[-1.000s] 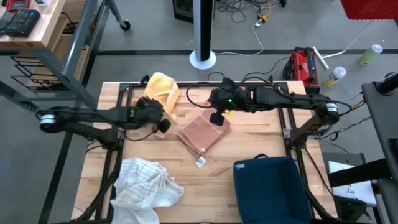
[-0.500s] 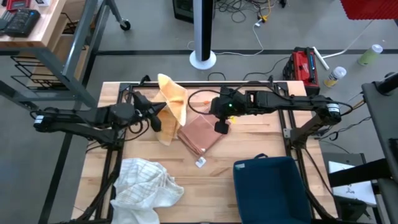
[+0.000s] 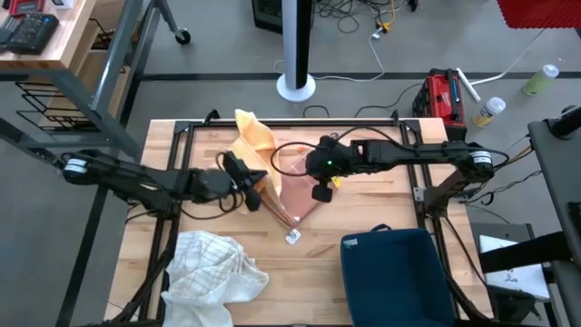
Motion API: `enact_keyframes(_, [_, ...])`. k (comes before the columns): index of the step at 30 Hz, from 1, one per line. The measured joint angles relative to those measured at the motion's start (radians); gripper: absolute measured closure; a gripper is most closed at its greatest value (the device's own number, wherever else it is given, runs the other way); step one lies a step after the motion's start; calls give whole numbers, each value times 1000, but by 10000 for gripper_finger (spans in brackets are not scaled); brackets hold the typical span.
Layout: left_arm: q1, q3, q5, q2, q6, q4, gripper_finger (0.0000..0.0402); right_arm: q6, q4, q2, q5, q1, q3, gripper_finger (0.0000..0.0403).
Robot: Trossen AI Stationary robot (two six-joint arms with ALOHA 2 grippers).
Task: Fold towel
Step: Fold the yellow towel
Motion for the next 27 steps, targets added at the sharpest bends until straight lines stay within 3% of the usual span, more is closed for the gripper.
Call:
enact_keyframes(7, [-54, 0, 0, 82, -34, 14, 401, 25, 13, 3, -56, 29, -17, 403])
enact_keyframes(15, [-132, 19, 33, 76, -66, 37, 401, -46, 111, 2, -70, 165, -75, 403])
enact_keyframes(21, [-152, 68, 25, 70, -52, 31, 401, -22, 512, 24, 66, 264, -172, 403])
enact_keyframes(27, [-156, 100, 16, 85, -51, 3, 401, -7, 570, 61, 60, 295, -180, 399])
